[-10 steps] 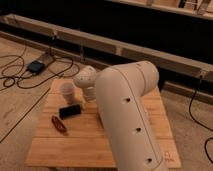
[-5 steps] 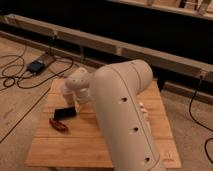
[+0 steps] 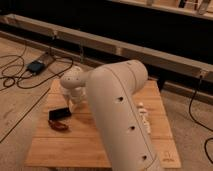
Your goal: Push the eraser across the table
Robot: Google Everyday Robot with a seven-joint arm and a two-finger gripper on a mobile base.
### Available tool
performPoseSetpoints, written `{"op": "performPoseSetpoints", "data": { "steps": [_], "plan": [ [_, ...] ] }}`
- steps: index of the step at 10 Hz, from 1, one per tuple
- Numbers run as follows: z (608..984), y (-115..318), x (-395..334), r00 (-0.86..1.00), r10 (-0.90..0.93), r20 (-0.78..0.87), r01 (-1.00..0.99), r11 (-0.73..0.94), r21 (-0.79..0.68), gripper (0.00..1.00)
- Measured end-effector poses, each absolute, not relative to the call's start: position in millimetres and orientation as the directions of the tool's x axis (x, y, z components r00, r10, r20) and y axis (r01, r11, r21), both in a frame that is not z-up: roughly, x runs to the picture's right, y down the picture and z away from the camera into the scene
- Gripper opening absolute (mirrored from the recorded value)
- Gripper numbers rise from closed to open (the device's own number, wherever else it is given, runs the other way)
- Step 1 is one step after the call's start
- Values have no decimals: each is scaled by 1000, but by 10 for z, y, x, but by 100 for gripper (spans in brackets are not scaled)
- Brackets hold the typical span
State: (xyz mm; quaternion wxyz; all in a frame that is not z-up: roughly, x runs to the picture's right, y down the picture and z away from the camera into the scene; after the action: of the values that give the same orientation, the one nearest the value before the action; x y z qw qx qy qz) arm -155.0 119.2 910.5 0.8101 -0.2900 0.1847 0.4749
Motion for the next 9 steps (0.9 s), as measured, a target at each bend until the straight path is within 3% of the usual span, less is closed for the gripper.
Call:
{"op": "performPoseSetpoints", "data": {
  "steps": [9],
  "plan": [
    [9096,1205,-1773,527,644,-555,-850,380,-366,80]
  ]
}}
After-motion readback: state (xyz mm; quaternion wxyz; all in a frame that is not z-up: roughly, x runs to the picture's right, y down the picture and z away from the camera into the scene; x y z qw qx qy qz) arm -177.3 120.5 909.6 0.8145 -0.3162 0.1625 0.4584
